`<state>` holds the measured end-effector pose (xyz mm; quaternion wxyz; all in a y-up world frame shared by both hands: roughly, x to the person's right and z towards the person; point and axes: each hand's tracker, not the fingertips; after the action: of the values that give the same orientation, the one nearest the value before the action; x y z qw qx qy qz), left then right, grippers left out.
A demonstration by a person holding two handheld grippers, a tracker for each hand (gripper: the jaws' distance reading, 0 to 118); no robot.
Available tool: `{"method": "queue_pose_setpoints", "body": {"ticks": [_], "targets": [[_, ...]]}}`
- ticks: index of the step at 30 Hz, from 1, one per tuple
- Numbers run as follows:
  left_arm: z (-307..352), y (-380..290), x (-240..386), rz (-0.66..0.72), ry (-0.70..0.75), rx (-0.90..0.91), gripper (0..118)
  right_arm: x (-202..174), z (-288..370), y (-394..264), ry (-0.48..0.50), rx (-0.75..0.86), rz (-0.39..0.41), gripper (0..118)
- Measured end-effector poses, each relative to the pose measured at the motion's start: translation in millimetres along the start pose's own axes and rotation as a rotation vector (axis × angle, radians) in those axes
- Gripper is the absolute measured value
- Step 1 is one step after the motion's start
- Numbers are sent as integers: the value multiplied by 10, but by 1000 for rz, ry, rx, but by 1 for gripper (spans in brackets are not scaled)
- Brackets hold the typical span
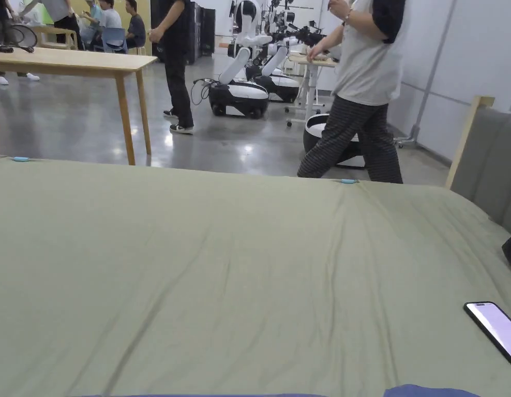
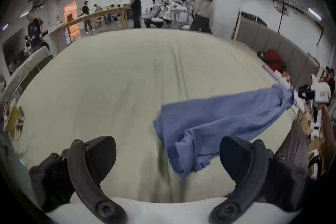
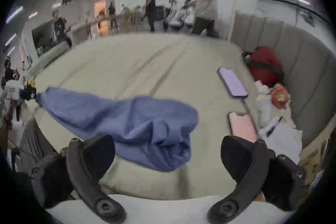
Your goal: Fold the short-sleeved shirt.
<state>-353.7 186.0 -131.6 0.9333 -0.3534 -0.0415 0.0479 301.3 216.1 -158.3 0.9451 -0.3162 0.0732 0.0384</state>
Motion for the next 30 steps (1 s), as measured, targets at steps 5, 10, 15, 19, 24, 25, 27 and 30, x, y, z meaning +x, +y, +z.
{"method": "queue_pose_setpoints", "body": {"ticks": [5, 10, 15, 19, 24, 25, 27, 30], "targets": [[627, -35, -12, 101, -40, 171, 108, -339, 793, 44, 10, 204, -62, 114], [883, -195, 47, 138, 4, 248, 0, -656, 990, 28, 3, 297, -10, 1], [699, -182, -62, 199, -86, 192, 0, -737, 982, 156, 73, 332, -62, 1], [333, -108, -180, 354, -224, 57, 31, -748, 1008, 198, 93, 326, -45, 1], [-262, -168, -385, 543, -350, 19, 117, -752, 978, 146, 119, 302, -33, 1], [-355, -173, -419, 557, -364, 12, 117, -753, 966, 123, 118, 299, -32, 1], [-486, -218, -399, 573, -365, -27, 117, -735, 950, 108, 116, 288, -36, 1], [-681, -300, -404, 561, -367, -44, 117, -694, 929, 83, 124, 282, -47, 1]]}}
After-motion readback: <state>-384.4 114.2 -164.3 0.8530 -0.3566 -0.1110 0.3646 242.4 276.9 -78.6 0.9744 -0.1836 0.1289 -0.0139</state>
